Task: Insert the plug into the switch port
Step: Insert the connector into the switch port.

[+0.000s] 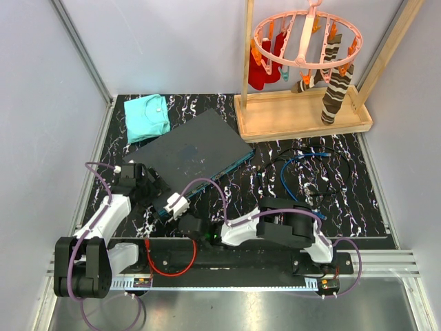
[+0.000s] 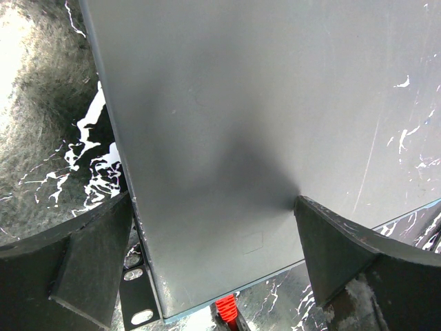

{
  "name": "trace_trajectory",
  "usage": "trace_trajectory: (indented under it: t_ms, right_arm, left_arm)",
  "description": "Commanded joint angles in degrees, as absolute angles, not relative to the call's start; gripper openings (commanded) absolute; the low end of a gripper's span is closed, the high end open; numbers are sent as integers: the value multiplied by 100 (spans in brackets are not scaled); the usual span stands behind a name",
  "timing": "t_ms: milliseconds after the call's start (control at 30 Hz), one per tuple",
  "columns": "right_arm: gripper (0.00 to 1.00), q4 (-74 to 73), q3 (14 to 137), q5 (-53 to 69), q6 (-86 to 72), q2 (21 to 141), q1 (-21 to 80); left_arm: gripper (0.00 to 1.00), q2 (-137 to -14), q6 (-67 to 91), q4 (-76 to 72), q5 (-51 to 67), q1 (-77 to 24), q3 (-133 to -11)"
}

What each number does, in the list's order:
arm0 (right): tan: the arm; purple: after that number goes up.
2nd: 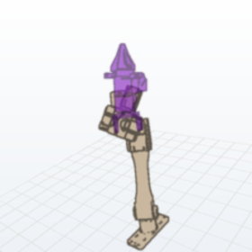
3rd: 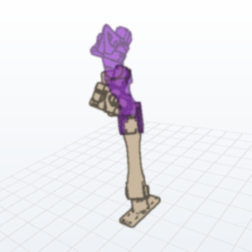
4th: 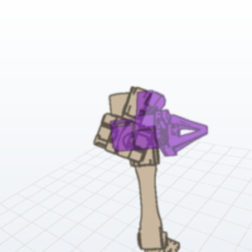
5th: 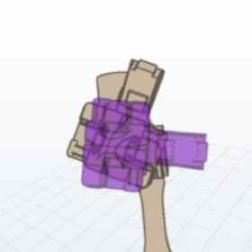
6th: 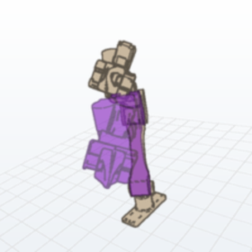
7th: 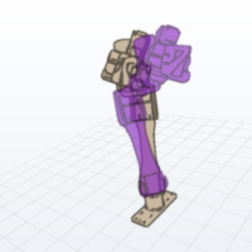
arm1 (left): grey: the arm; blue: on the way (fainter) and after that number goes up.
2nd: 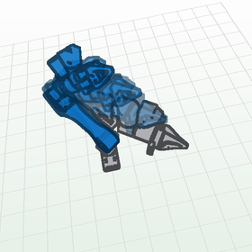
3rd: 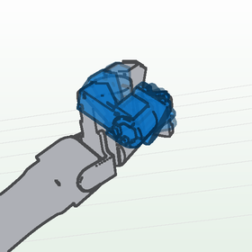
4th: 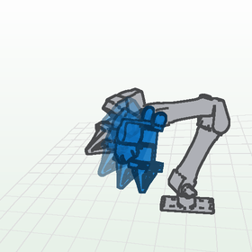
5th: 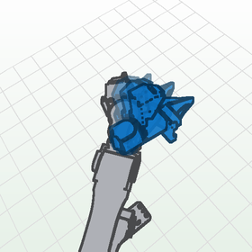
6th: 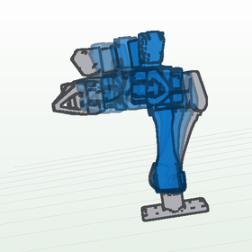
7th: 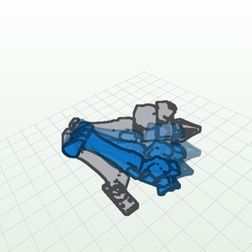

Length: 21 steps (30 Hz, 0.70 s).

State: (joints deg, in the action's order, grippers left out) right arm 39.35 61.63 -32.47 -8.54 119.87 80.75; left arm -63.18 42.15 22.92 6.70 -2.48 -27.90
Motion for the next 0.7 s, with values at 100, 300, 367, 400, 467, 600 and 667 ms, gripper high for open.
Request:
trace_trajectory:
  t_ms: [100, 300, 367, 400, 467, 600, 667]
  right_arm:
    - [0, 5291, 6487, -3322, -510, 12296, 7884]
    - [0, 5335, 6171, -3287, -580, 12261, 7884]
    - [0, 5326, 6109, -3331, -597, 12252, 7875]
    - [0, 5326, 6021, -3357, -632, 12235, 7875]
    - [0, 5309, 5924, -3375, -659, 12191, 7884]
    - [0, 5265, 5669, -3331, -808, 12155, 7884]
    - [0, 5238, 5617, -3287, -817, 12164, 7884]
  left_arm:
    - [90, -6855, 4271, 2145, 2566, -993, -2355]
    - [89, -6847, 4263, 2197, 2619, -993, -2338]
    - [89, -6821, 4271, 2250, 2646, -984, -2338]
    - [89, -6812, 4271, 2285, 2646, -984, -2347]
    - [89, -6759, 4263, 2320, 2619, -984, -2355]
    - [89, -6759, 4254, 2329, 2619, -984, -2364]
    - [89, -6794, 4254, 2320, 2628, -984, -2373]
